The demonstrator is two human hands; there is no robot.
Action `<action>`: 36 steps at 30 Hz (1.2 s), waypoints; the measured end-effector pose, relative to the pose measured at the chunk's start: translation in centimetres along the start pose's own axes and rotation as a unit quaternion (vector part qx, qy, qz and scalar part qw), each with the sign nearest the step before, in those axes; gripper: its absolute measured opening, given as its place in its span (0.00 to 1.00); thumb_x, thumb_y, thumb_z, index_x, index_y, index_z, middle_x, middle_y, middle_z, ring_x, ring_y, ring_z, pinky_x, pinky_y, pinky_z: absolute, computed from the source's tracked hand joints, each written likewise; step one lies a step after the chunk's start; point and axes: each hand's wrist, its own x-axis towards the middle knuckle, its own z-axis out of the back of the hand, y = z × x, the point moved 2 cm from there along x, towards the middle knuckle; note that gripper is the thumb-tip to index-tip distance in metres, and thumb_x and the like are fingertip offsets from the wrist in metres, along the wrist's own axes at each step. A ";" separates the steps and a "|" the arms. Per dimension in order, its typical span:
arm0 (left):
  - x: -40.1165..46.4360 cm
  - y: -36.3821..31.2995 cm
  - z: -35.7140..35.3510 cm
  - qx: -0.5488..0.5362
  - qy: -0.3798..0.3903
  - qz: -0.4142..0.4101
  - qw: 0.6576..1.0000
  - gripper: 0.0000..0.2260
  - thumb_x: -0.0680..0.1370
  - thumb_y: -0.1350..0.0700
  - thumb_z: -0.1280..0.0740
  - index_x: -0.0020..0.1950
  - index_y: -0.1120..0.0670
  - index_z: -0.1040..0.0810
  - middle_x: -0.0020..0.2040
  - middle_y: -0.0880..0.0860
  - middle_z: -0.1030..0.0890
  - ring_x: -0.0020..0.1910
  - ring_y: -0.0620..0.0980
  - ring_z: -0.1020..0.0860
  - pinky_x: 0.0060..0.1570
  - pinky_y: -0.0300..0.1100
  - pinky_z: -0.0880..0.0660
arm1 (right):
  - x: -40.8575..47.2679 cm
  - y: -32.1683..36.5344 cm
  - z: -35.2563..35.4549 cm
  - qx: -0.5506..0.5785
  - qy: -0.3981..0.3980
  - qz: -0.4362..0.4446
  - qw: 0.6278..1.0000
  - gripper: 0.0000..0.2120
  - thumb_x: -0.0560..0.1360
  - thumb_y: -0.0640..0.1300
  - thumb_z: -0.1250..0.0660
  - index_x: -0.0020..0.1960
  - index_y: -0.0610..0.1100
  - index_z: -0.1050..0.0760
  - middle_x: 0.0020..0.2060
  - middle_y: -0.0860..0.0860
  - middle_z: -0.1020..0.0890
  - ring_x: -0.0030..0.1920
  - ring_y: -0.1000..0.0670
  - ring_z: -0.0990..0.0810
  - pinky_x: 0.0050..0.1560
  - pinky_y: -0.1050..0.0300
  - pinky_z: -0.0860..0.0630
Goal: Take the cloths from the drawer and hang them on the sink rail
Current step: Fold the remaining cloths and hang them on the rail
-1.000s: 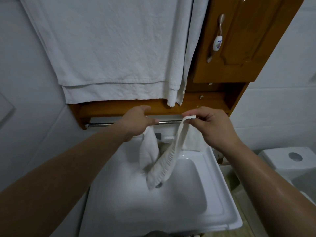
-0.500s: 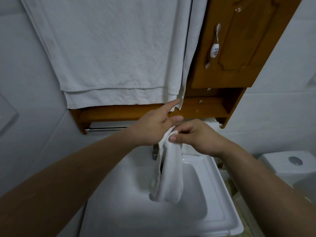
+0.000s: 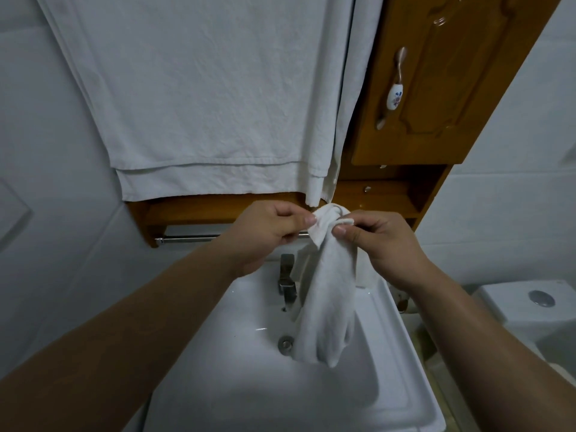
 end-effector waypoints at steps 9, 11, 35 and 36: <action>0.3 0.8 -0.2 0.023 -0.040 0.019 0.999 0.09 0.81 0.52 0.36 0.49 0.54 0.19 0.49 0.57 0.16 0.52 0.57 0.18 0.57 0.57 0.22 | 0.4 -0.9 -1.0 -0.085 0.054 0.004 0.995 0.08 0.75 0.47 0.29 0.52 0.51 0.14 0.57 0.61 0.19 0.57 0.63 0.22 0.54 0.70 0.26; 0.0 0.6 -0.9 0.129 -0.055 -0.020 0.990 0.07 0.80 0.52 0.35 0.45 0.51 0.20 0.44 0.53 0.17 0.46 0.53 0.19 0.49 0.51 0.20 | 0.6 -0.4 -0.9 -0.066 0.048 0.015 0.997 0.08 0.74 0.45 0.28 0.52 0.49 0.14 0.55 0.58 0.17 0.56 0.61 0.21 0.54 0.67 0.25; 1.0 -0.3 -1.5 -0.124 0.010 -0.064 0.990 0.13 0.75 0.52 0.31 0.51 0.60 0.15 0.50 0.62 0.16 0.52 0.59 0.17 0.55 0.52 0.22 | 1.9 3.3 -1.0 -0.084 -0.091 -0.006 0.992 0.12 0.67 0.45 0.20 0.45 0.50 0.22 0.36 0.52 0.19 0.35 0.58 0.22 0.36 0.67 0.24; 1.0 -0.3 -1.4 -0.133 0.015 -0.063 0.989 0.12 0.75 0.52 0.32 0.51 0.59 0.15 0.51 0.62 0.16 0.53 0.59 0.17 0.56 0.53 0.22 | 2.0 3.2 -1.0 -0.072 -0.086 -0.016 0.994 0.14 0.66 0.44 0.20 0.46 0.50 0.23 0.36 0.50 0.19 0.34 0.58 0.23 0.36 0.65 0.24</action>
